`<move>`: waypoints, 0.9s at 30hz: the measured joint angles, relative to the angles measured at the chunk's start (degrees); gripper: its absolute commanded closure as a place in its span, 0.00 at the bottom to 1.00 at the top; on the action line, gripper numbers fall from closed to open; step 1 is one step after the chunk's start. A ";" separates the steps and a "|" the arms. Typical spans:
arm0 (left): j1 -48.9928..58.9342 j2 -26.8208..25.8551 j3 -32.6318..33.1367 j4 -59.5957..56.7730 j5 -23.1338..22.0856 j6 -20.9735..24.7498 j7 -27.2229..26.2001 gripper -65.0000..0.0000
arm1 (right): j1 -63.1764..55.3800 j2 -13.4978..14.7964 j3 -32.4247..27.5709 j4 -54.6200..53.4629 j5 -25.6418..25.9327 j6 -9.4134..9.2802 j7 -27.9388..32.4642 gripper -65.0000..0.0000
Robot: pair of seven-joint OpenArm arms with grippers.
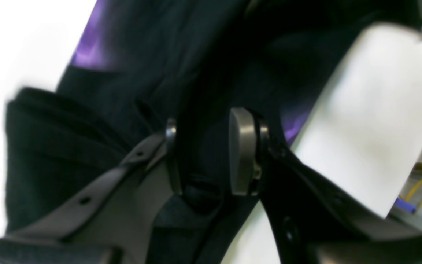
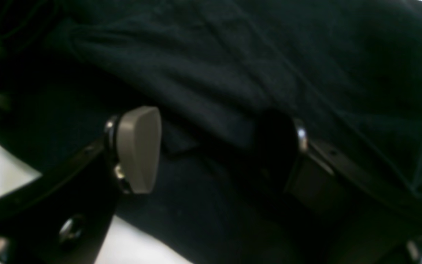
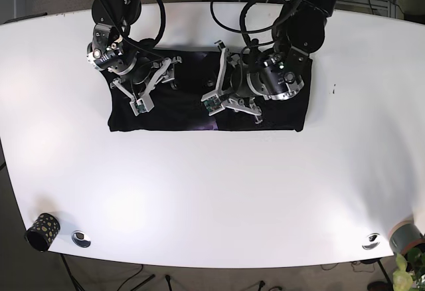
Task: Fold the T-shirt properly
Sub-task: 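Fold the strip end with the left gripper toward the right gripper, then grasp both ends of the black strip with both grippers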
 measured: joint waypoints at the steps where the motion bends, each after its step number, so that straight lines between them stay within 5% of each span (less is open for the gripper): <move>1: 0.20 -0.02 -1.38 2.12 -0.11 -0.22 -0.07 0.75 | -0.02 -0.02 0.00 0.44 -0.04 -0.02 -0.48 0.34; 6: 0.42 0.00 -12.44 9.62 0.20 -2.47 -0.42 0.76 | 0.35 -0.04 0.22 4.22 0.72 -0.07 -2.51 0.34; 10: 1.95 1.33 -22.88 9.92 0.07 -2.75 0.07 0.76 | 3.15 -0.11 2.43 6.21 9.64 0.07 -6.58 0.34; 14: 3.08 3.52 -34.12 9.77 0.24 -2.75 -0.07 0.76 | 7.15 -0.15 12.44 6.36 17.57 0.00 -11.80 0.34; 19: 5.09 4.09 -39.93 7.34 0.15 -2.75 0.15 0.76 | 10.49 4.46 22.77 3.43 23.52 -0.07 -17.51 0.34; 27: 4.22 3.91 -48.15 -5.60 1.14 -2.69 0.28 0.76 | 12.22 13.55 29.55 -14.86 32.04 -0.46 -17.94 0.34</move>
